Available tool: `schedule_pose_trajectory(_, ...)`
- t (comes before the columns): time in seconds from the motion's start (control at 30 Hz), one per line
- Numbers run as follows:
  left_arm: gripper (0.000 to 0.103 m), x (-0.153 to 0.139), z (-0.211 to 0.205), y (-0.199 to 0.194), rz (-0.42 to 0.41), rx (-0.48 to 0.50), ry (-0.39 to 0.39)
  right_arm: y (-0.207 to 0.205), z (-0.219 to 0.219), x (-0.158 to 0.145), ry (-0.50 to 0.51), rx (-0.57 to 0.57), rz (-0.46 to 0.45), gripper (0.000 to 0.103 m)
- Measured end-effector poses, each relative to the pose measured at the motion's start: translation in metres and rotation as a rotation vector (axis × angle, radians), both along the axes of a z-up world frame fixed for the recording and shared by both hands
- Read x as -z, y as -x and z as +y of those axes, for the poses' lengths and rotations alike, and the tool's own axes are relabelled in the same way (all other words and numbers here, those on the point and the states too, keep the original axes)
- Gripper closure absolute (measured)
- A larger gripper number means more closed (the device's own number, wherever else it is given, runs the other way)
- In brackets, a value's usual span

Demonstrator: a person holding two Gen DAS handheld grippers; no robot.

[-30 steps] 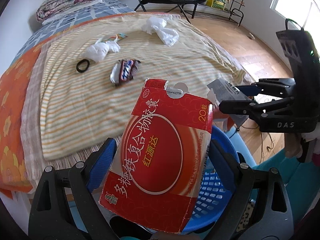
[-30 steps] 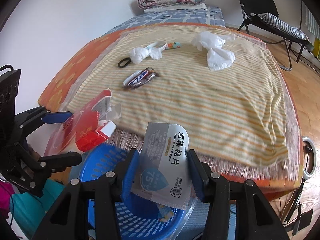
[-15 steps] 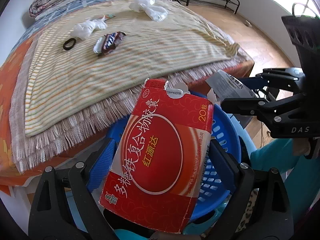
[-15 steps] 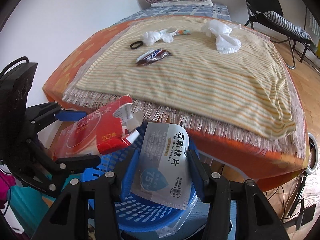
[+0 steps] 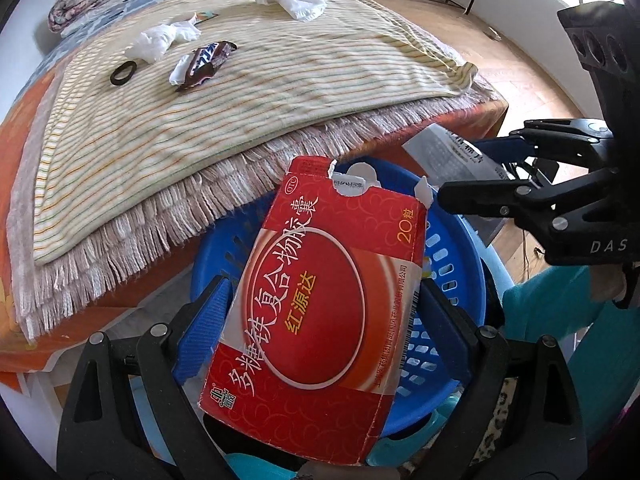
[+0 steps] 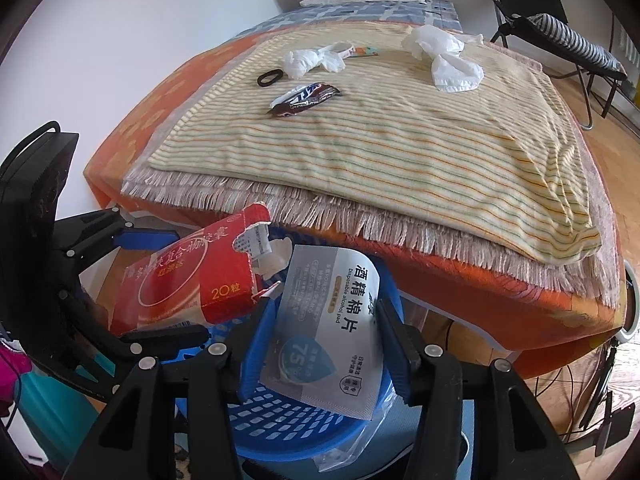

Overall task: Collect trash
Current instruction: 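Carry the red box and wipes packet over the blue basket, then open both tools to drop the box and packet into the basket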

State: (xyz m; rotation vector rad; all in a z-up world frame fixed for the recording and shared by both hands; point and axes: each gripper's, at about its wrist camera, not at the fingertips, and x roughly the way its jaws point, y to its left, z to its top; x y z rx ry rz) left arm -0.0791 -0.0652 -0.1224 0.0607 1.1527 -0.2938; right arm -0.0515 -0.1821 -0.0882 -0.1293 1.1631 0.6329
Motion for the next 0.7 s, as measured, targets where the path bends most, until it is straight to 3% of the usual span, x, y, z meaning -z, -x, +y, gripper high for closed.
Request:
schedule_pose_trajectory(0.17, 0.009, 0.0005, -0.0009, -0.0013, 0.006, 0.001, -0.004, -0.0001, 0.0048, 0.0016, 0.01, -0.008, 0.003, 0.045)
schedule_pose_trajectory(0.33, 0.009, -0.0032, 0.0009, -0.001, 0.011, 0.004, 0.042, -0.0037, 0.0039, 0.0036, 0.005, -0.001, 0.017, 0.042)
schedule_pose_trajectory(0.43, 0.009, -0.0046, -0.0011, -0.0005, -0.004, 0.01, 0.014, -0.0042, 0.0042, 0.0054, 0.013, -0.004, 0.02, 0.042)
schedule_pose_trajectory(0.7, 0.009, -0.0053, 0.0014, -0.0018, -0.002, 0.002, 0.026, -0.0057, 0.0028, 0.006, 0.006, 0.005, 0.028, 0.042)
